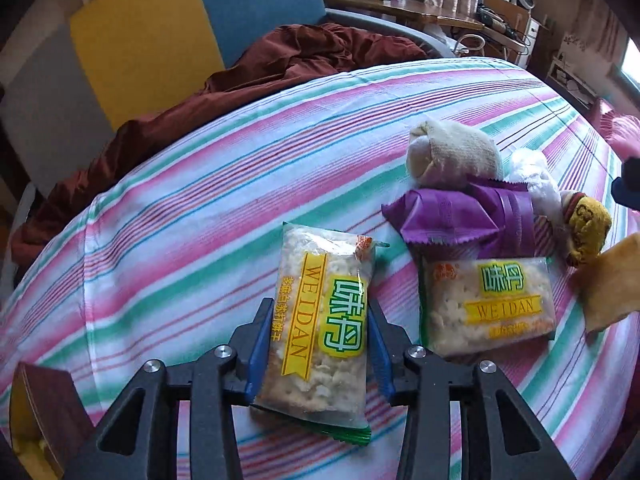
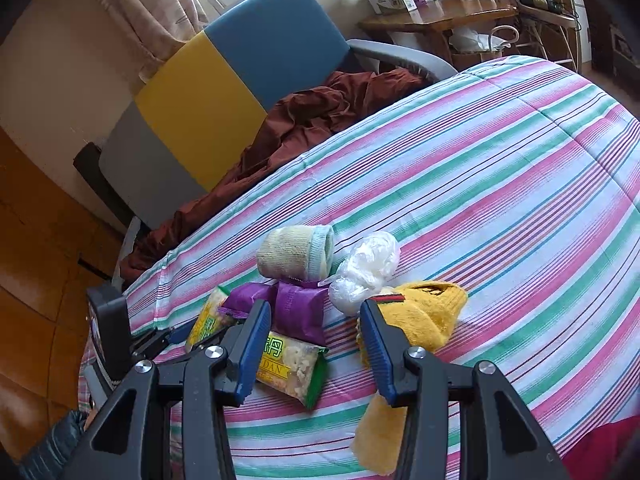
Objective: Organize objects
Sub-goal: 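Grasp the purple snack packet with the right tool while the left tool holds the WEIDAN pack, then drop the WEIDAN pack into the gold tray with the left tool while the right tool holds the packet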
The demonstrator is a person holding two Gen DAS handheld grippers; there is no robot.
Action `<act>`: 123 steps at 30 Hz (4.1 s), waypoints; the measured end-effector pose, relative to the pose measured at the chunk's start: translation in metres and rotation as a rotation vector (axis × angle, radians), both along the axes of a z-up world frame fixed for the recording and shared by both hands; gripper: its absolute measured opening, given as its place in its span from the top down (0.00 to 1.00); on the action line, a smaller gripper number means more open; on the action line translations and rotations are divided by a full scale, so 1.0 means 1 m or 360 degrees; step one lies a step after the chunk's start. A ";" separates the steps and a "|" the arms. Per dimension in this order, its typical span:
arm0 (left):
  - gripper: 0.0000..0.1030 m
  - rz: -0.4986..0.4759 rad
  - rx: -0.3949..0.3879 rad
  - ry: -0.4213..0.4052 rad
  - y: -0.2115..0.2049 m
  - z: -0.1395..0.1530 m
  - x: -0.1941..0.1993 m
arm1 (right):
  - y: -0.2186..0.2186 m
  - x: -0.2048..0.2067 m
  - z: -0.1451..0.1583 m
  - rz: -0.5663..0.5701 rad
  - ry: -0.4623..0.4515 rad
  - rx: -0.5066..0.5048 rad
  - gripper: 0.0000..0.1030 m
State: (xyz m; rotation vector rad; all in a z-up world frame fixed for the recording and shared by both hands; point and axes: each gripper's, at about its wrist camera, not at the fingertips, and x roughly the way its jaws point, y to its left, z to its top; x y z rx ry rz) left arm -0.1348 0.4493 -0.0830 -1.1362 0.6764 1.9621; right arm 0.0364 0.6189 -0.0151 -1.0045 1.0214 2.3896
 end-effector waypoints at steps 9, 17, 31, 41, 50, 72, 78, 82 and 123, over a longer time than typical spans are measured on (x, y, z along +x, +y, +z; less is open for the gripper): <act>0.57 0.0228 0.0011 0.0026 -0.058 0.002 0.062 | -0.009 -0.003 0.007 0.0111 0.0095 0.0002 0.55; 0.57 0.0151 0.0134 0.0084 -0.090 -0.002 0.116 | -0.046 -0.030 0.001 0.0386 -0.0052 0.0150 0.55; 0.57 0.0047 0.0352 0.0252 -0.123 -0.011 0.146 | -0.035 -0.027 -0.009 0.0239 -0.0158 0.0150 0.55; 0.57 0.0042 0.0439 0.0204 -0.127 -0.013 0.140 | -0.067 -0.067 -0.004 0.0383 -0.0063 -0.0149 0.55; 0.57 0.0045 0.0503 0.0143 -0.133 -0.014 0.136 | -0.048 -0.149 -0.027 0.0211 -0.0564 -0.0183 0.54; 0.56 0.0042 0.0545 0.0118 -0.136 -0.015 0.134 | -0.060 -0.159 -0.062 0.0293 -0.0817 -0.0042 0.59; 0.56 0.0039 0.0534 0.0132 -0.135 -0.014 0.136 | -0.072 -0.133 -0.033 0.0363 -0.0493 0.0019 0.62; 0.56 0.0037 0.0522 0.0143 -0.134 -0.014 0.138 | -0.084 -0.115 -0.007 0.0437 -0.0345 0.0109 0.62; 0.58 0.1298 0.0415 -0.0348 -0.343 0.031 -0.044 | -0.140 -0.042 -0.059 0.0732 -0.0544 0.0195 0.62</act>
